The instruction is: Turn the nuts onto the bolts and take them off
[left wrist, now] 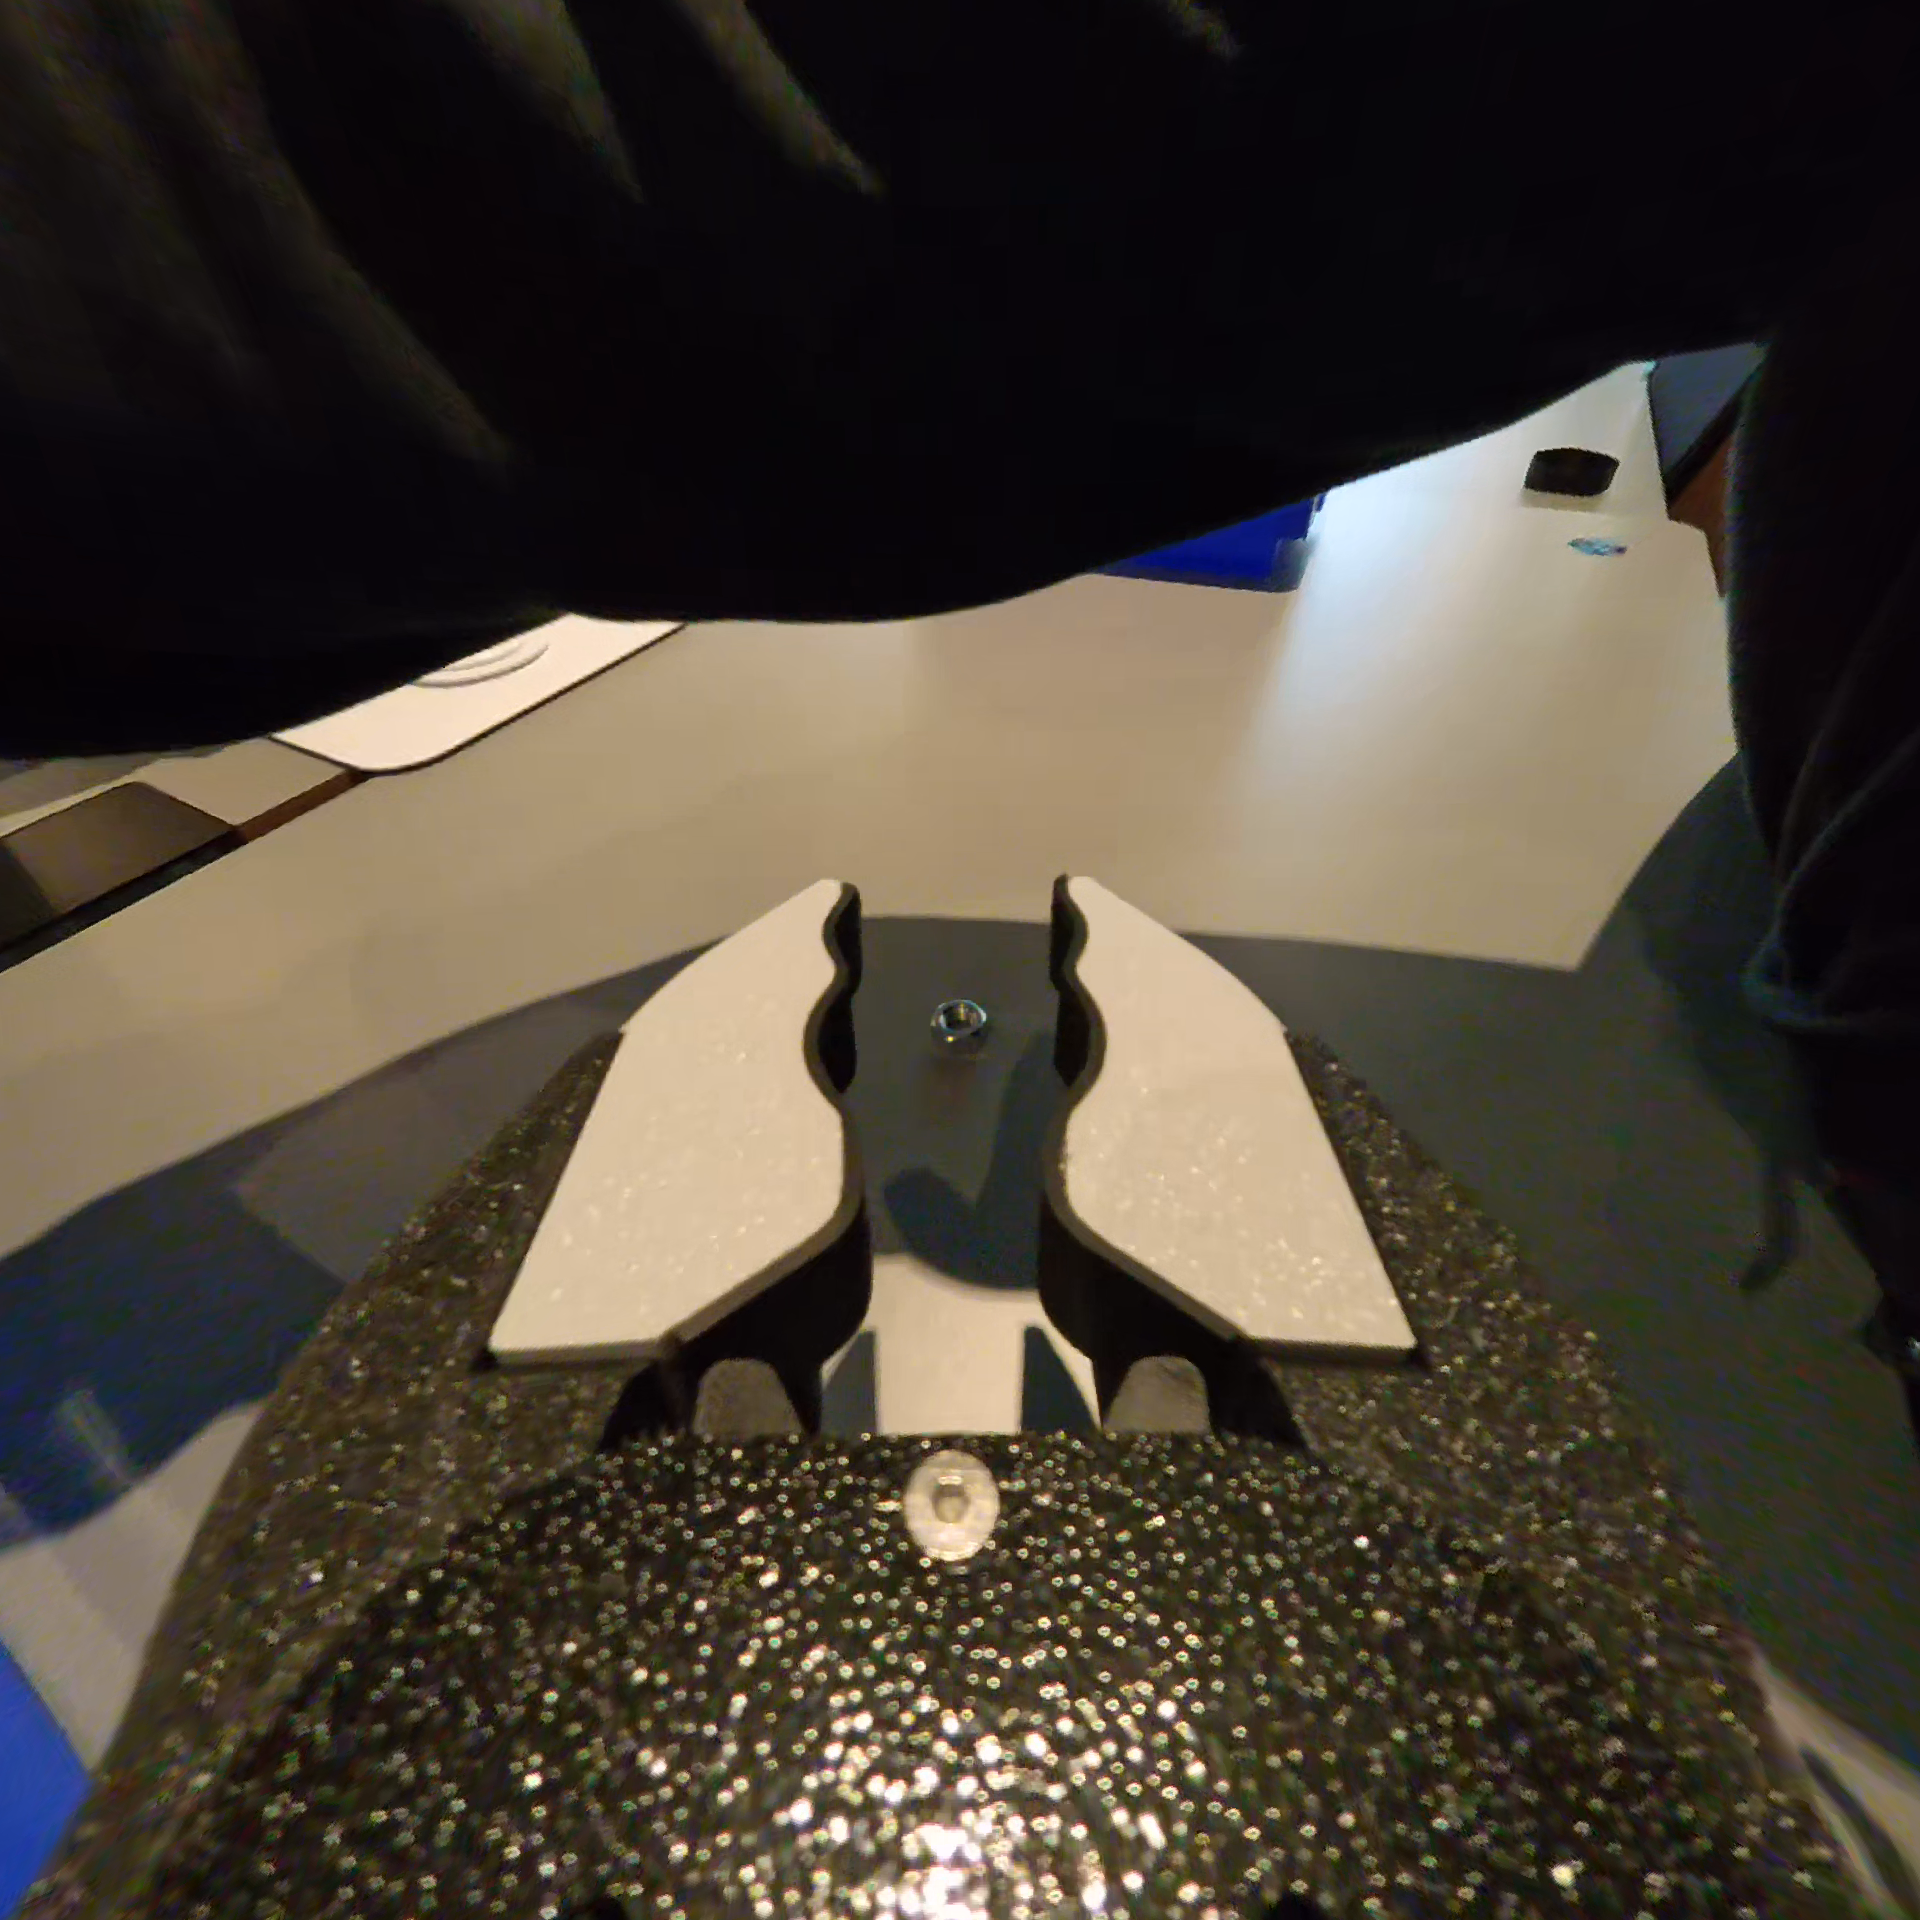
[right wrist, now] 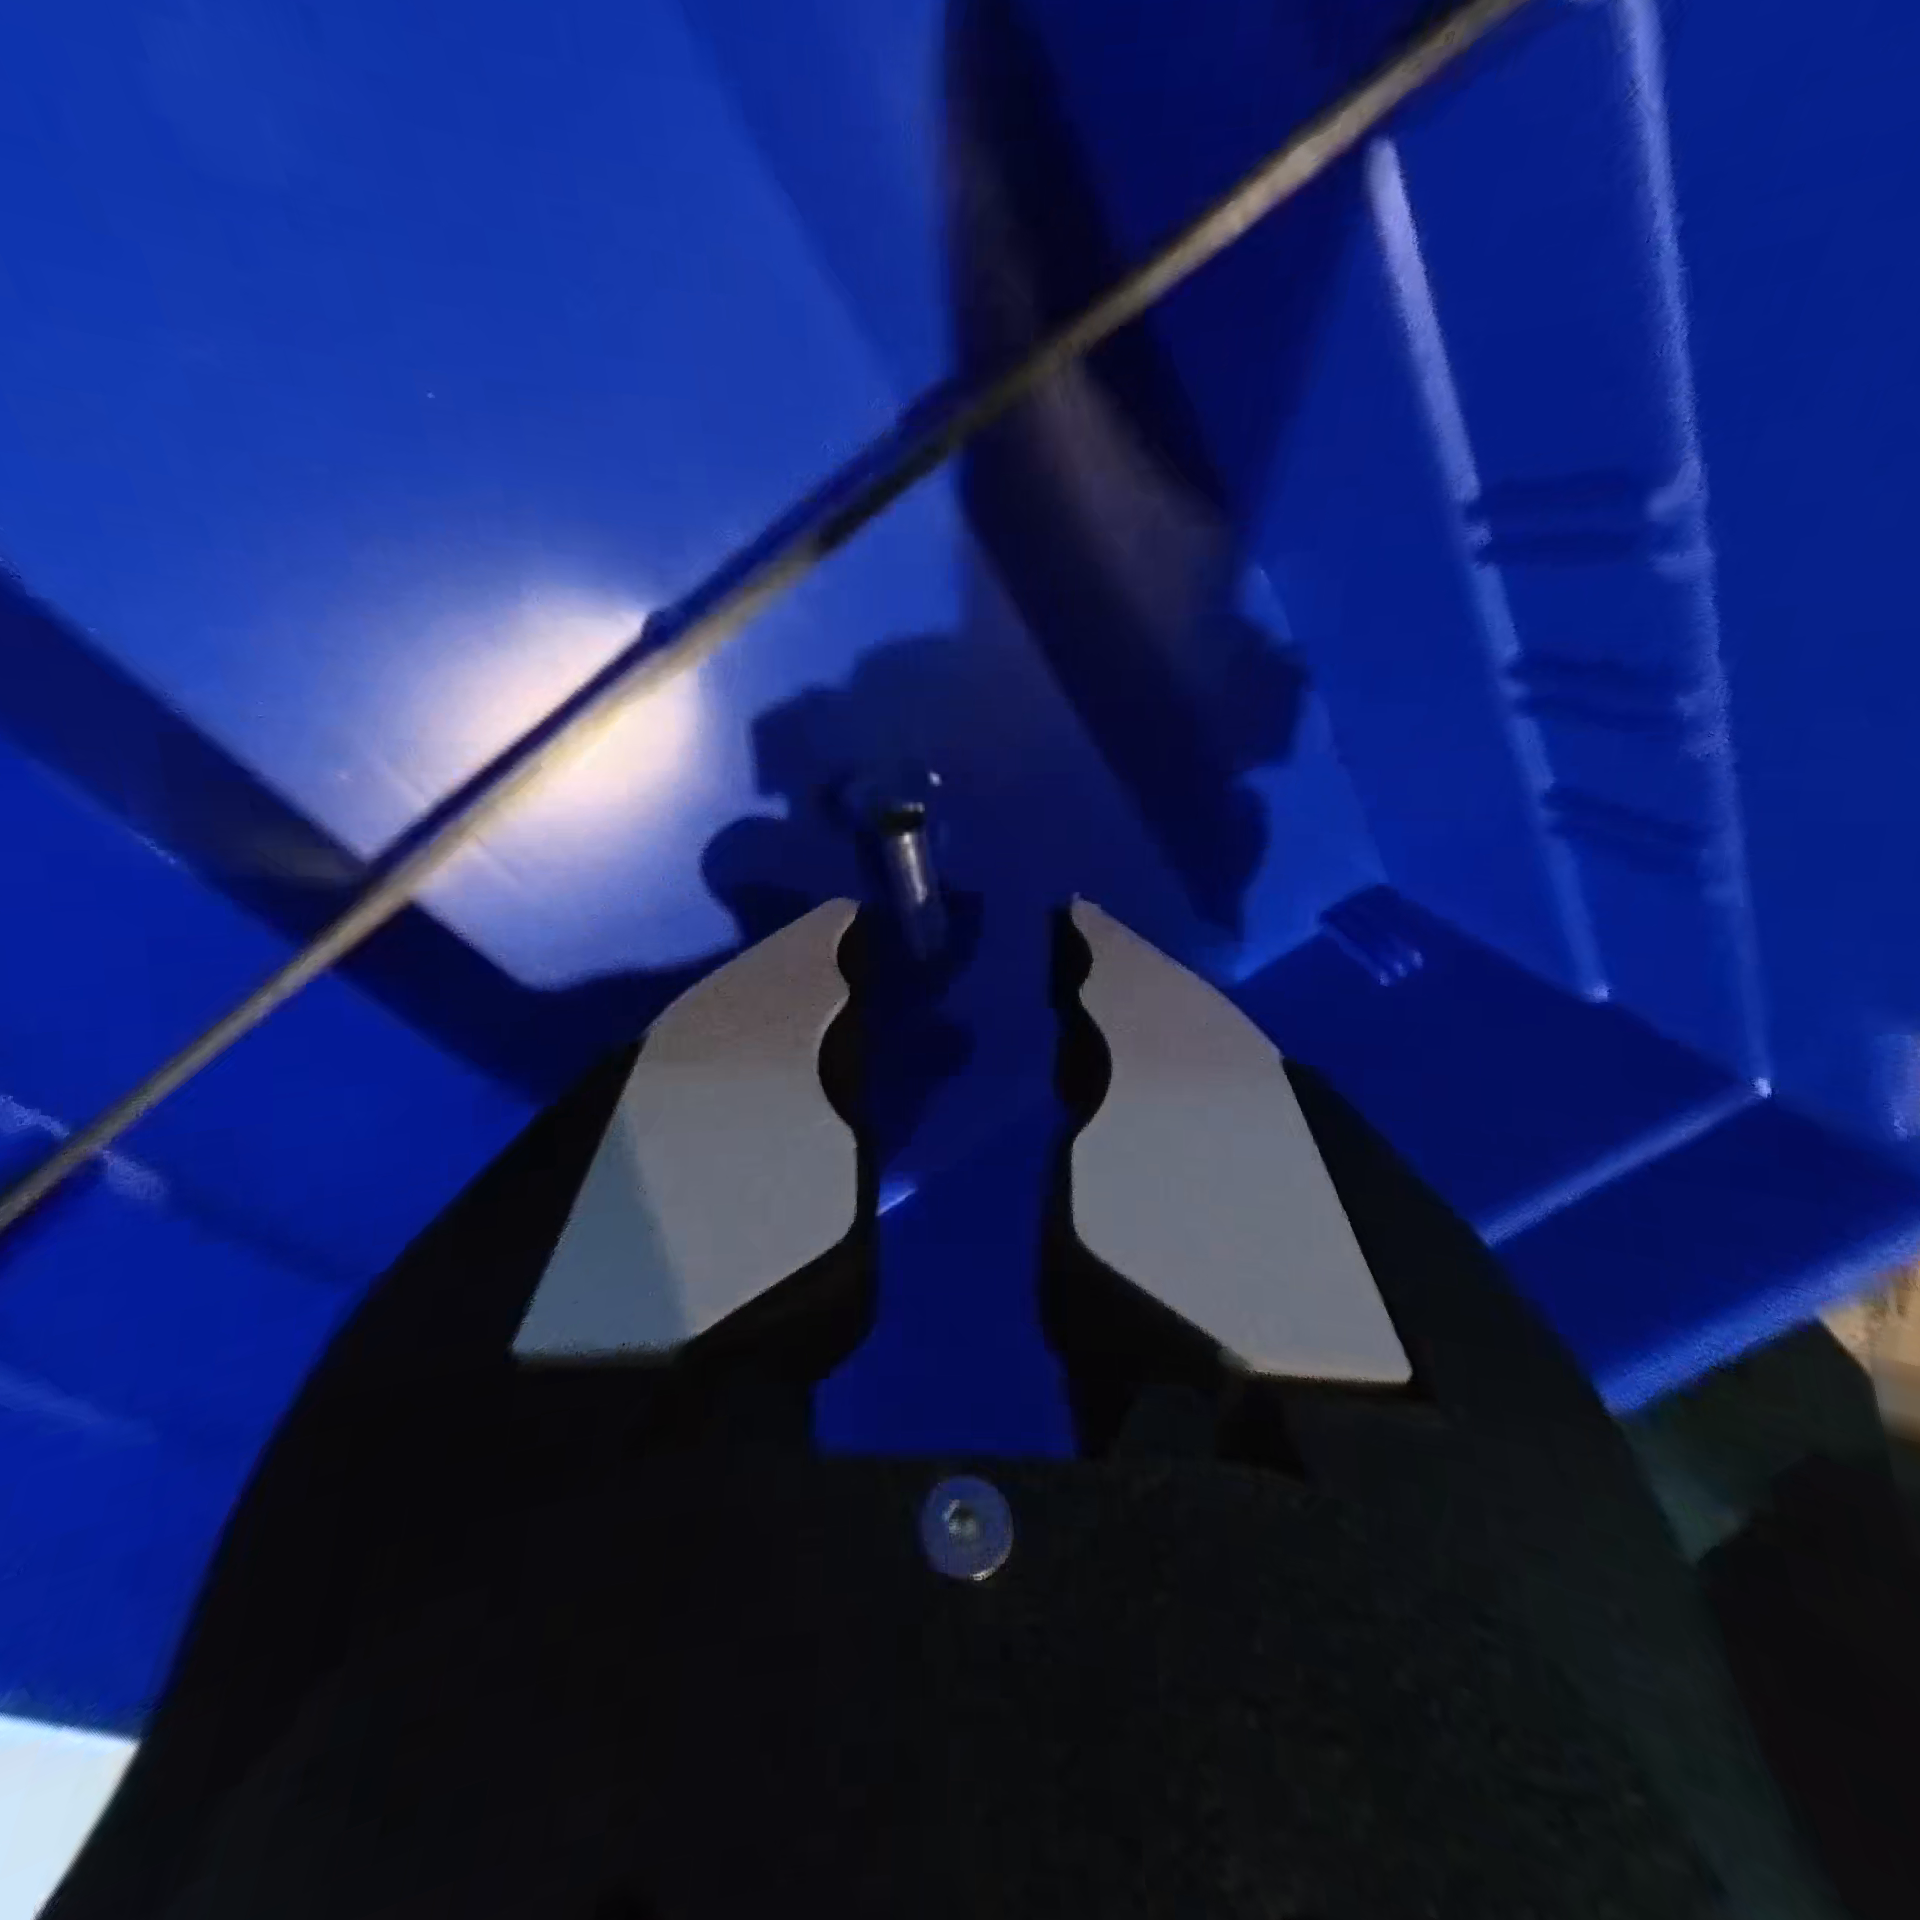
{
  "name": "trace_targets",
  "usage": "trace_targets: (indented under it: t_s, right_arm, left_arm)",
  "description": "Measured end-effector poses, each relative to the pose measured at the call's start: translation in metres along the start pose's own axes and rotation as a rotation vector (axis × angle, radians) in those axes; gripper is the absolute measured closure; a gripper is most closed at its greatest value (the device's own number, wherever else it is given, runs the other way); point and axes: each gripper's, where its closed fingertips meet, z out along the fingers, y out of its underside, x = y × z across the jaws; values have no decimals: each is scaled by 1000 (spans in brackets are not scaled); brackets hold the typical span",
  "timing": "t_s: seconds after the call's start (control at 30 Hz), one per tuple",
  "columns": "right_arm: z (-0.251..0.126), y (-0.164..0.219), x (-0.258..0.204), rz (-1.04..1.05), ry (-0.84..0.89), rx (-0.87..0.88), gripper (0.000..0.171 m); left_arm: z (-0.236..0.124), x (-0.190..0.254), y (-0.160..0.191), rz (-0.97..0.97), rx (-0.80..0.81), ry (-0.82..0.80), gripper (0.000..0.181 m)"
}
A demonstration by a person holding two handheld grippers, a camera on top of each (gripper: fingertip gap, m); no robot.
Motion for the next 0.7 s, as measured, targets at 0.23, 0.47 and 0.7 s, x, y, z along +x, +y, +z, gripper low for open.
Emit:
trace_targets:
  t_s: [0.23,0.47,0.7]
  right_arm:
    - [19,0,-7,-19,-70,-112,147]
    - [19,-1,-16,84,-151,-119,162]
    - [-51,6,0,160,146,3,162]
  left_arm:
    - [-1,2,-2,-12,23,11,148]
    - [-3,1,-6,-5,42,-2,150]
    - [-7,-4,-12,-12,80,-25,151]
